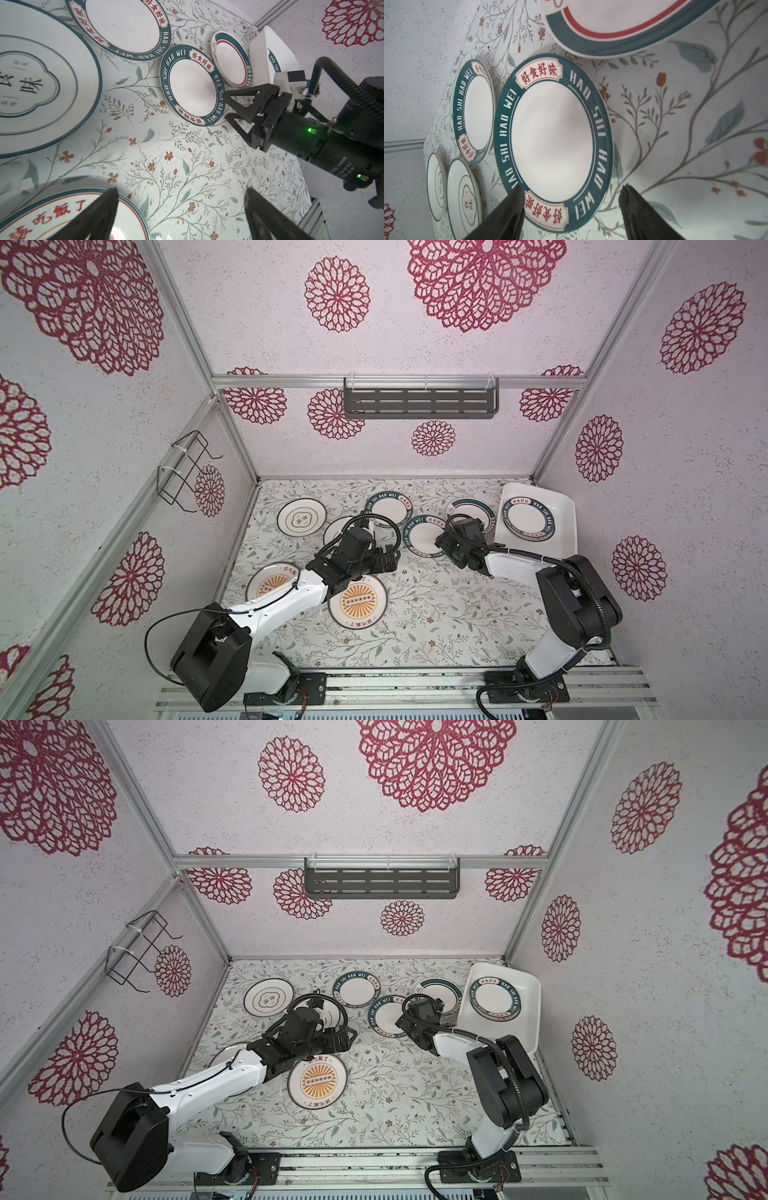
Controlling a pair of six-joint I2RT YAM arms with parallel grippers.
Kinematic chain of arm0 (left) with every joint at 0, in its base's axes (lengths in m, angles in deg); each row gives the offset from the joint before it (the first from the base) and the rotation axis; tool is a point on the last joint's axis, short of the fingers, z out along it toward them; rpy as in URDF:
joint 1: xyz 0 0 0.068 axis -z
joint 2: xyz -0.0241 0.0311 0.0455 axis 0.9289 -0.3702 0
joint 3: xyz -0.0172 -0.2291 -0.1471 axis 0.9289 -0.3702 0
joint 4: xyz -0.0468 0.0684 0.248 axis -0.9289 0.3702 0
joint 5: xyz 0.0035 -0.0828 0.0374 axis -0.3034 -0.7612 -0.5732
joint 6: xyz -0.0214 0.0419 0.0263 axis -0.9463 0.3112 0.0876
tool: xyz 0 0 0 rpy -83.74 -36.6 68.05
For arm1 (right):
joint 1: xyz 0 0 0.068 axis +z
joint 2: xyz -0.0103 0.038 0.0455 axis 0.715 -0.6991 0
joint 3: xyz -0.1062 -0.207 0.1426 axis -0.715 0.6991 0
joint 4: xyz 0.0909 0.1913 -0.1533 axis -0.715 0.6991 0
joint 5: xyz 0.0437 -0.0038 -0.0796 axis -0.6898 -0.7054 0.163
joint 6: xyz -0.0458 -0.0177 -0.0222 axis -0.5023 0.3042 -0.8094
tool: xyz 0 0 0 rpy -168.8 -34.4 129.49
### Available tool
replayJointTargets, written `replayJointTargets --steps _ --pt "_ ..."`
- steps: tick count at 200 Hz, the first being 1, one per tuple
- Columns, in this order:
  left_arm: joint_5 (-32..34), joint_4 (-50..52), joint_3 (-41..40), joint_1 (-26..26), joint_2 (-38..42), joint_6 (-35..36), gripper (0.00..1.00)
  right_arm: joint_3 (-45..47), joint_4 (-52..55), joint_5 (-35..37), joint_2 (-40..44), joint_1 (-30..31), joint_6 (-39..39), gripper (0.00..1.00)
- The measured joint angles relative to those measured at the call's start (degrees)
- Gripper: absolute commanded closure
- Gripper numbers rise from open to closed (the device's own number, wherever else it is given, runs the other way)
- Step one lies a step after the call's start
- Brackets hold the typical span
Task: Place the plates into the plastic bin on the countertop
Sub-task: Pick up the plate from the top-center of the table.
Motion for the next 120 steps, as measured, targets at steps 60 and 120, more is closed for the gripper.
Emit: replayJointTargets --steps 60,120 --pt "-0.33 0.13 1.27 0.00 -0.57 -0.33 0.03 0.52 -5.38 0.17 -4.09 -1.01 2.93 0.41" --pt "0.74 1.31 1.99 0.00 -0.46 -0.37 0.03 5.38 -16.63 -0.44 -5.90 -2.14 7.37 0.78"
